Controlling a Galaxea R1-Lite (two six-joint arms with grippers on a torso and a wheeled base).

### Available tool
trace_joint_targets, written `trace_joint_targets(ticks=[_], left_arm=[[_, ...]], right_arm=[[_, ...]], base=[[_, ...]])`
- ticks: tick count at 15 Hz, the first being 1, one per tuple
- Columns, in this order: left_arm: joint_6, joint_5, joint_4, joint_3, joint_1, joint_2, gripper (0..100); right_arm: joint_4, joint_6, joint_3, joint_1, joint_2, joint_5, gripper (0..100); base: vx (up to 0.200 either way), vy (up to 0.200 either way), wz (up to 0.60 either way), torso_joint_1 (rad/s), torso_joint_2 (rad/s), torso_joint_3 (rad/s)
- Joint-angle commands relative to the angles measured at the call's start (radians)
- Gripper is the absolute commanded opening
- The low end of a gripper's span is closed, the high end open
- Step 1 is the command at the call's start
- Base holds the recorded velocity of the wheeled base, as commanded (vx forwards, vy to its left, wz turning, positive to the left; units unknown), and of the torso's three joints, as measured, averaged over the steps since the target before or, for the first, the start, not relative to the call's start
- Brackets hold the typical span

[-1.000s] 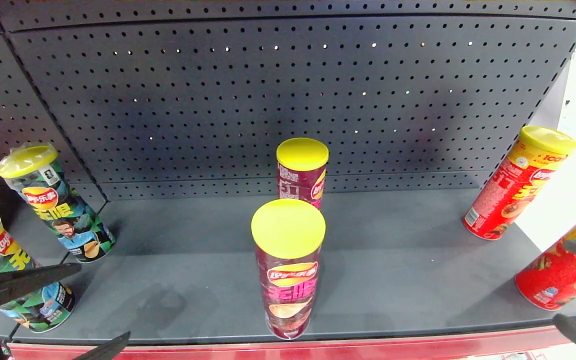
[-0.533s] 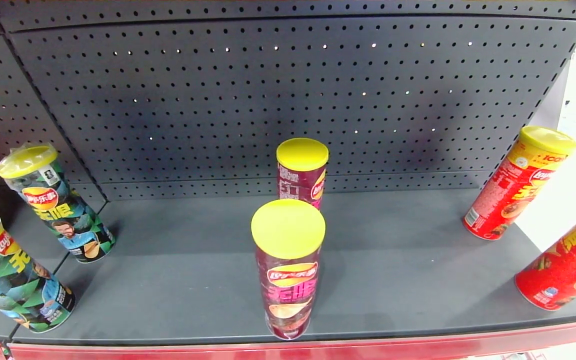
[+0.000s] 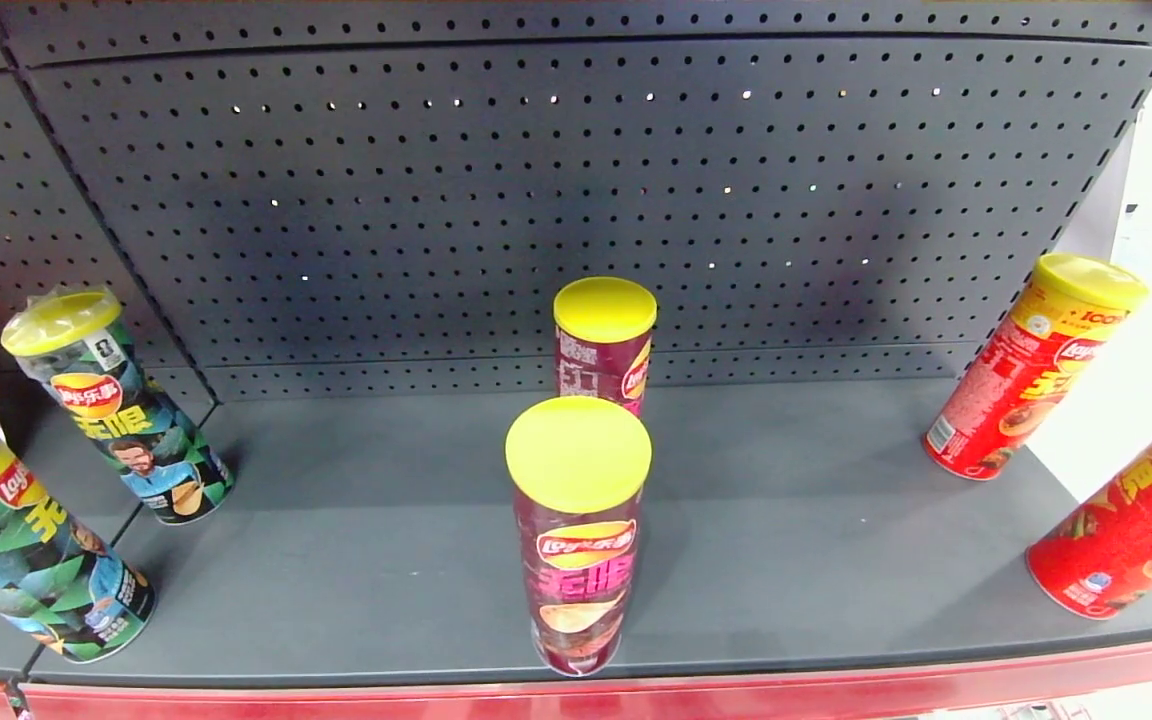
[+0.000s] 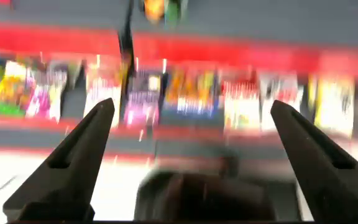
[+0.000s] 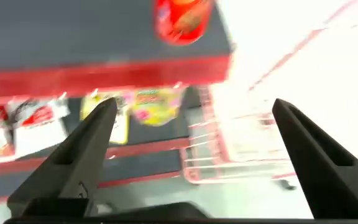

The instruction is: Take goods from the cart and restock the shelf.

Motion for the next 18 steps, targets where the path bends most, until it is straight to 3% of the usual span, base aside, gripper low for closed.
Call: trace_joint_targets(ticks=[1, 2, 3, 4, 5, 7, 8, 9, 10, 12, 14, 17, 18], left_arm=[[0.041, -0.033, -0.616, 0.396, 0.004, -0.017, 100], [0.081, -0.060, -0.688, 0.432, 0.004, -0.017, 100], [0.096, -0.056, -0.628, 0.419, 0.004, -0.017, 100], [0.142, -0.037, -0.627, 0.417, 0.004, -0.017, 100], [0.225, -0.001, -0.613, 0.408, 0.041, 0.009, 100], [0.225, 0.001, -0.597, 0.400, 0.225, 0.072, 100], [0.224, -0.002, -0.593, 0.399, 0.271, 0.074, 100], [0.224, -0.062, -0.590, 0.397, 0.270, 0.045, 100], [0.221, -0.172, -0.590, 0.397, 0.230, -0.046, 100], [0.196, -0.275, -0.596, 0.402, 0.196, -0.110, 100], [0.205, -0.274, -0.617, 0.432, 0.196, -0.112, 100], [0.198, -0.271, -0.617, 0.432, 0.196, -0.112, 100], [0.199, -0.266, -0.617, 0.432, 0.198, -0.112, 100]], right_arm=[[-0.197, -0.013, 0.156, -0.038, -0.081, 0.183, 100], [-0.294, -0.060, 0.219, -0.040, -0.081, 0.259, 100], [-0.304, -0.054, 0.225, -0.034, -0.079, 0.262, 100], [-0.304, -0.050, 0.224, -0.026, -0.079, 0.262, 100], [-0.314, -0.050, 0.231, -0.023, -0.081, 0.275, 100], [-0.314, -0.036, 0.230, 0.069, -0.049, 0.346, 100], [-0.314, -0.033, 0.224, 0.097, -0.049, 0.344, 100], [-0.314, -0.039, 0.225, 0.129, -0.064, 0.332, 100], [-0.306, -0.034, 0.227, 0.117, -0.139, 0.259, 100], [-0.318, 0.042, 0.236, 0.101, -0.181, 0.105, 100], [-0.406, 0.067, 0.277, 0.101, -0.181, 0.067, 100], [-0.485, 0.022, 0.336, 0.103, -0.181, 0.151, 100], [-0.482, 0.065, 0.334, 0.103, -0.181, 0.142, 100]], base=[[0.000, 0.000, 0.00, 0.000, 0.00, 0.000], [0.000, 0.000, 0.00, 0.000, 0.00, 0.000], [0.000, 0.000, 0.00, 0.000, 0.00, 0.000], [0.000, 0.000, 0.00, 0.000, 0.00, 0.000], [0.000, 0.000, 0.00, 0.000, 0.00, 0.000], [0.000, 0.000, 0.00, 0.000, 0.00, 0.000], [0.000, 0.000, 0.00, 0.000, 0.00, 0.000], [0.000, 0.000, 0.00, 0.000, 0.00, 0.000], [0.000, 0.000, 0.00, 0.000, 0.00, 0.000], [0.000, 0.000, 0.00, 0.000, 0.00, 0.000], [0.000, 0.000, 0.00, 0.000, 0.00, 0.000], [0.000, 0.000, 0.00, 0.000, 0.00, 0.000], [0.000, 0.000, 0.00, 0.000, 0.00, 0.000]])
